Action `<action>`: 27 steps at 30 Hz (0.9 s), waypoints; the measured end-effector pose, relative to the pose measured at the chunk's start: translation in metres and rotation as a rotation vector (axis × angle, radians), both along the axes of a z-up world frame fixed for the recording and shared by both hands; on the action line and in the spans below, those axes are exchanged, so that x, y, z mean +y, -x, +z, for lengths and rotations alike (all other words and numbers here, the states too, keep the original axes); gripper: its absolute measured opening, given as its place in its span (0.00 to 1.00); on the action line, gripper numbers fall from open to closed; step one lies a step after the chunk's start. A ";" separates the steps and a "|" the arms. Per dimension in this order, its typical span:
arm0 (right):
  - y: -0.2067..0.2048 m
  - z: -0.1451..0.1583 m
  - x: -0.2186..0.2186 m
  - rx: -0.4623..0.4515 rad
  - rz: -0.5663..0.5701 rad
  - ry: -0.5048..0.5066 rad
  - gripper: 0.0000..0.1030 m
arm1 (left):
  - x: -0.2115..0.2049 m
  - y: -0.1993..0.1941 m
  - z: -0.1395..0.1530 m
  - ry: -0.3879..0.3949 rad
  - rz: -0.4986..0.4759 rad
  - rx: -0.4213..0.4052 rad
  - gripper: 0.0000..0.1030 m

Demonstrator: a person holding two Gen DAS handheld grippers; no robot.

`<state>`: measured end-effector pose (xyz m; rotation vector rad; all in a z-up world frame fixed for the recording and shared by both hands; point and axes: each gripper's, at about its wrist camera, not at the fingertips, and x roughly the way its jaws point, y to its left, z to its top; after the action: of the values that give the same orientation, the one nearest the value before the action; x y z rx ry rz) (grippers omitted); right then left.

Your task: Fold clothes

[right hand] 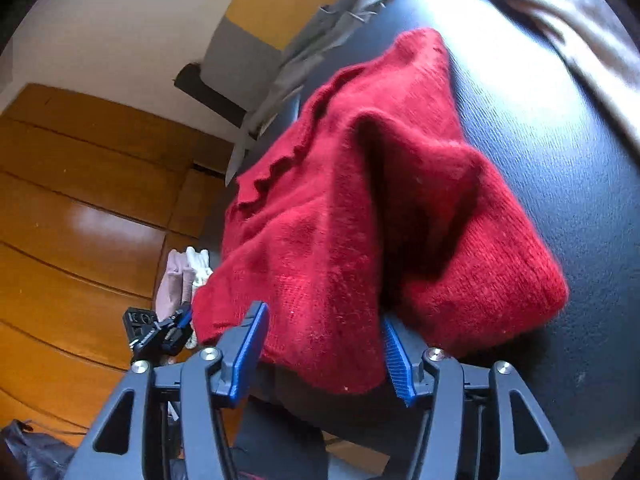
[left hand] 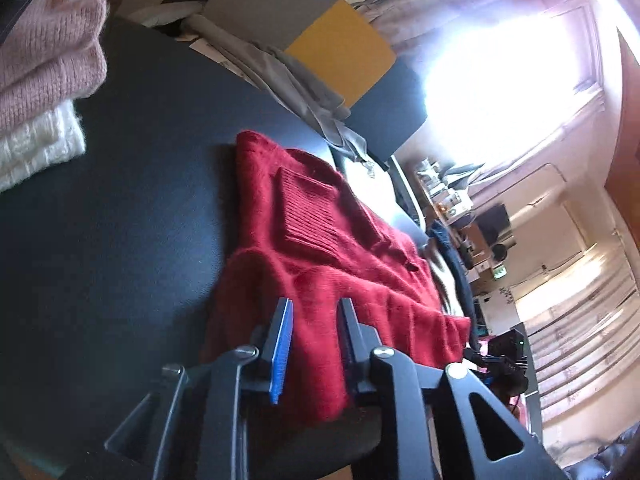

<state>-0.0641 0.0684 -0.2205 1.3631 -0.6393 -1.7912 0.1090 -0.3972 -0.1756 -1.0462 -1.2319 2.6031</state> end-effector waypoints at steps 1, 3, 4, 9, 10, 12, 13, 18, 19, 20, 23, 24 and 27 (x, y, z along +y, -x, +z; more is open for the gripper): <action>0.000 0.001 -0.004 0.010 0.006 -0.009 0.56 | 0.002 0.000 -0.002 0.012 0.000 -0.014 0.23; 0.002 0.003 -0.012 0.036 0.025 -0.057 0.55 | 0.006 0.001 -0.007 0.036 0.001 -0.042 0.24; 0.003 0.003 -0.016 0.051 0.036 -0.085 0.50 | 0.007 0.000 -0.009 0.047 0.001 -0.055 0.24; 0.005 0.009 -0.026 0.109 0.061 -0.163 0.28 | 0.012 -0.002 -0.010 0.028 -0.043 -0.042 0.27; 0.005 0.011 -0.027 0.118 0.074 -0.177 0.26 | 0.014 0.000 -0.010 0.037 -0.058 -0.047 0.27; 0.003 0.014 -0.031 0.132 0.096 -0.206 0.25 | 0.023 0.004 -0.009 0.054 -0.109 -0.051 0.25; 0.002 0.017 -0.032 0.140 0.102 -0.213 0.24 | 0.027 0.006 -0.008 0.062 -0.135 -0.053 0.20; 0.003 0.042 -0.034 0.180 0.130 -0.172 0.20 | 0.033 0.018 0.005 0.103 -0.212 -0.066 0.02; 0.005 0.046 -0.034 0.188 0.136 -0.175 0.20 | 0.032 0.019 0.007 0.115 -0.214 -0.077 0.02; 0.008 0.048 -0.034 0.191 0.140 -0.183 0.20 | 0.025 0.017 0.008 0.100 -0.204 -0.083 0.00; 0.014 0.044 -0.033 0.183 0.141 -0.213 0.20 | 0.009 0.003 0.013 0.117 -0.152 -0.090 0.18; 0.015 0.042 -0.033 0.177 0.139 -0.211 0.20 | 0.006 -0.003 0.015 0.151 -0.128 -0.099 0.22; 0.017 0.030 -0.033 0.145 0.130 -0.199 0.20 | -0.001 -0.008 0.009 0.123 -0.113 -0.106 0.23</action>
<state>-0.0808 0.0357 -0.1907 1.3554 -0.2948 -1.8655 0.1174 -0.3986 -0.1668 -1.2509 -1.0094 2.5954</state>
